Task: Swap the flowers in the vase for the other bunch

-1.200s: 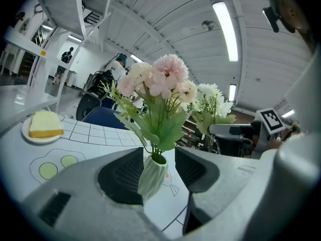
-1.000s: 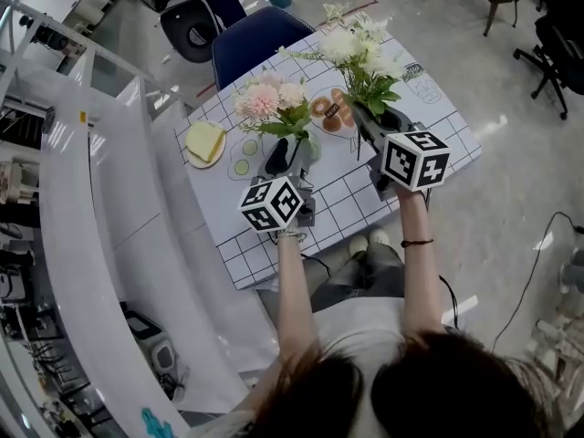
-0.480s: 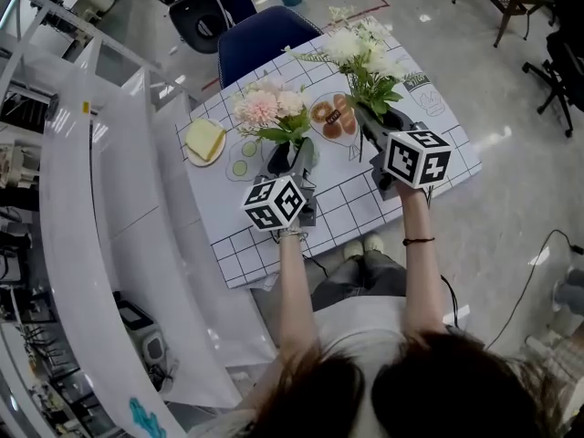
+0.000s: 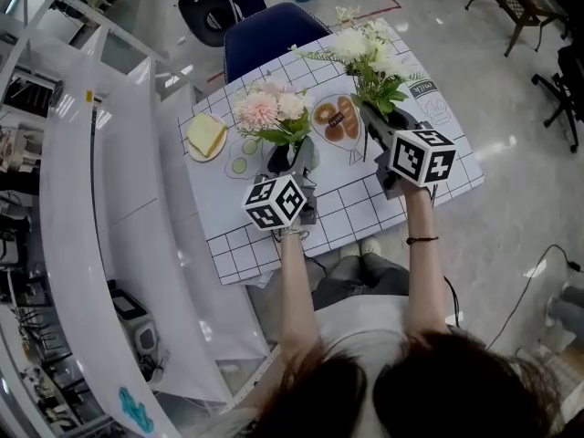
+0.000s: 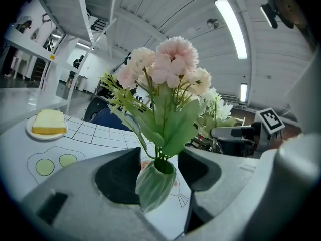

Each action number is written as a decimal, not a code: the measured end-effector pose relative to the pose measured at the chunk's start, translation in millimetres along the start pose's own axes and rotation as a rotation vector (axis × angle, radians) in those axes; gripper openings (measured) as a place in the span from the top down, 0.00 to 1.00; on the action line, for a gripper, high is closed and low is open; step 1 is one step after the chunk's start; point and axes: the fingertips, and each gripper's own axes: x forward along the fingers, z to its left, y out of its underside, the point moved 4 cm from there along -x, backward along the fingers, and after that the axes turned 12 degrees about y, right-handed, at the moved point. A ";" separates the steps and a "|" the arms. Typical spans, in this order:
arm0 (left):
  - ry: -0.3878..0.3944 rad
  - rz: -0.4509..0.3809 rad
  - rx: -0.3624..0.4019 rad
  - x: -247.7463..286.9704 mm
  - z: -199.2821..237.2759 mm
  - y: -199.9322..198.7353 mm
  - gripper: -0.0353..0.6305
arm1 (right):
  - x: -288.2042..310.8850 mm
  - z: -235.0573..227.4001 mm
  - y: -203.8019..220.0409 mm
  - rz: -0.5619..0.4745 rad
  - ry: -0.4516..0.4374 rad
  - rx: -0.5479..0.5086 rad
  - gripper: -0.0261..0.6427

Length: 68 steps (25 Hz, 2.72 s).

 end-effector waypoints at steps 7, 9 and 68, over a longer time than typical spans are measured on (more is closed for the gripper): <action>-0.004 -0.025 -0.002 2.6 0.8 0.1 0.62 | 4.9 -2.0 -3.4 0.005 -0.025 -0.018 0.87; -0.006 -0.030 -0.001 3.6 0.9 -0.9 0.62 | 5.9 -2.6 -5.5 0.005 -0.028 -0.021 0.87; 0.042 -0.122 0.107 -11.6 -26.5 -72.1 0.80 | -9.3 14.0 -39.4 -0.095 -0.039 0.032 0.87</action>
